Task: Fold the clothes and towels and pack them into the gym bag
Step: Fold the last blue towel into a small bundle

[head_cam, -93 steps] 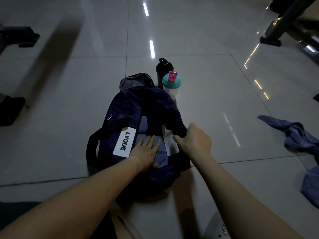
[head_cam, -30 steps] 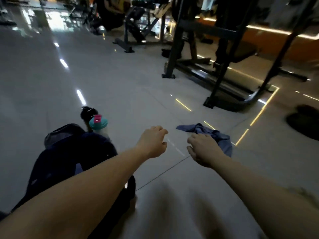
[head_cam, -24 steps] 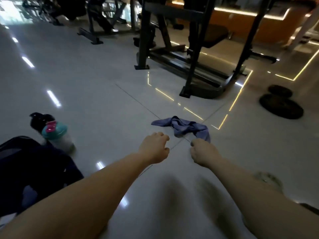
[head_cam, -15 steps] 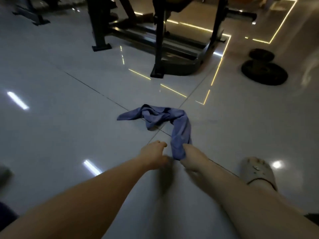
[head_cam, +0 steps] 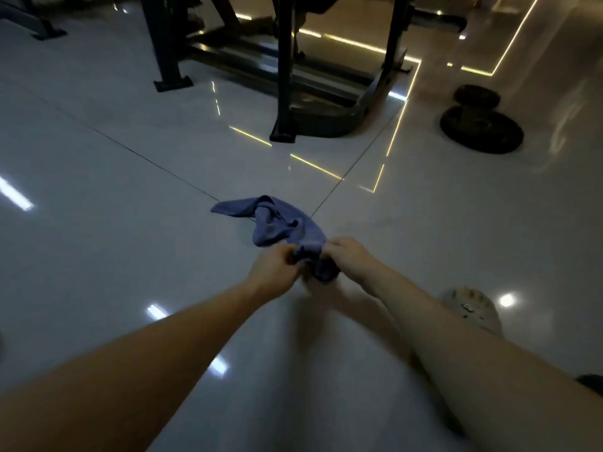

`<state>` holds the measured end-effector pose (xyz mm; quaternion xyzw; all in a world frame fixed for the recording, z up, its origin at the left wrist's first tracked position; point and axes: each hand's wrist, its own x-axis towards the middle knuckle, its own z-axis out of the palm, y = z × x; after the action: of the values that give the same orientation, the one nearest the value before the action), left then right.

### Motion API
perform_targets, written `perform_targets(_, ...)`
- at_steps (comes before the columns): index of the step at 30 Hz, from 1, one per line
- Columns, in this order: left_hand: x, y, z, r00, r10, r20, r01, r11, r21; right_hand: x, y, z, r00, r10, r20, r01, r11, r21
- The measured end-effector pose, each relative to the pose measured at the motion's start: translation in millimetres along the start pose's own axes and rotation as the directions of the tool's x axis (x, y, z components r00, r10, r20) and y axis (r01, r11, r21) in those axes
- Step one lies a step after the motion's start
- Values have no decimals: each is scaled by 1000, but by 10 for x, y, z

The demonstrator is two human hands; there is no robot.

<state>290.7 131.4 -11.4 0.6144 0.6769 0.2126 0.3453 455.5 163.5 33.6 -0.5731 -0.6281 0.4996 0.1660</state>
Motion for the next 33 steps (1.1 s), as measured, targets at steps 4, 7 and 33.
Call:
perform_targets(4,-302,592,-966,992,76,-100,-98,966,-238,-330,-880,-402,984,-168,-61,174,979,103)
perform_targets(7,-636,1019,-1584,970,125,-207,-189,924,-331,-682,-1520,-612,962,-268,-62,274,944,182)
perform_targets(33,-2116,1465,-2403,904,276,-327,-313,948,-64,-2098,-2706,-297,936,-349,-36,319,804,502)
